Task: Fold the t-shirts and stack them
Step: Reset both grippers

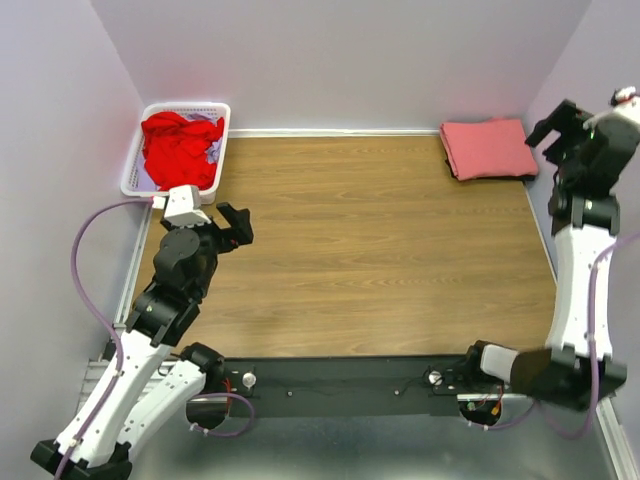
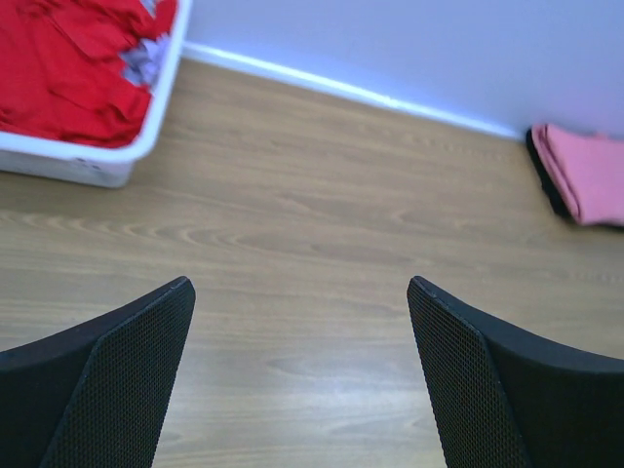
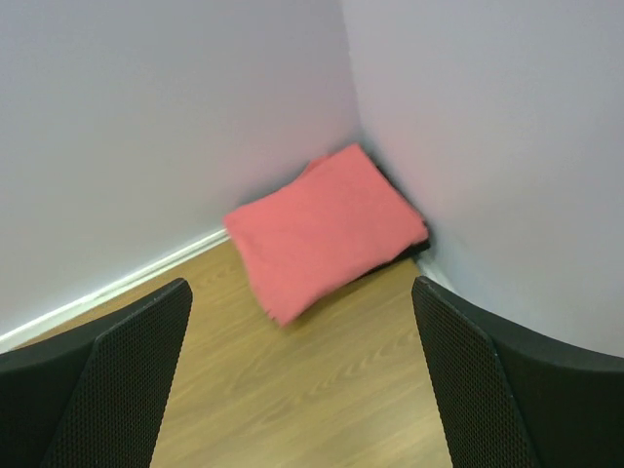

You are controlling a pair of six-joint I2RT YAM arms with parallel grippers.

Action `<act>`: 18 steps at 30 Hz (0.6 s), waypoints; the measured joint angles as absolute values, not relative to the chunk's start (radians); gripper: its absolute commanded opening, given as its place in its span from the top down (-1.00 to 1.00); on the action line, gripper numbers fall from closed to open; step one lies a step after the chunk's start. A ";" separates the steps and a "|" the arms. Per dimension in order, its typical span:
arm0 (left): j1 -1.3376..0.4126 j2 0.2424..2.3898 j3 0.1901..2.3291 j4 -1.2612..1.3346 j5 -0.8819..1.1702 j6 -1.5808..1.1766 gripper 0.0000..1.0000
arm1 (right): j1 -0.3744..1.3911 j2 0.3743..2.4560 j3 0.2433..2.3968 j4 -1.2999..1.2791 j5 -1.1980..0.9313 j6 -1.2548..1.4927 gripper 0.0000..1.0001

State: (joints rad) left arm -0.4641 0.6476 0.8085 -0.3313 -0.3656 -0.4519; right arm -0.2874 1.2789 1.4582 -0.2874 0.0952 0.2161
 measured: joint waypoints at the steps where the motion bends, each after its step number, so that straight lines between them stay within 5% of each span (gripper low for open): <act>1: -0.464 0.627 0.799 -0.322 -0.387 -0.449 -0.96 | -0.288 1.236 1.419 -0.287 0.088 0.231 -1.00; 7: -0.464 0.572 0.730 -0.262 -0.488 -0.457 -0.96 | -0.273 0.900 1.101 -0.292 0.041 0.334 -1.00; 18: -0.464 0.501 0.648 -0.222 -0.589 -0.461 -0.96 | -0.223 0.612 0.820 -0.360 -0.006 0.370 -1.00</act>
State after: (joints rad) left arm -0.4641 0.5011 0.6483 -0.2222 -0.5892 -0.4614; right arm -0.2234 0.6125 0.8204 -0.3599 -0.0055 0.3698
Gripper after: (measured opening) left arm 0.982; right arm 0.997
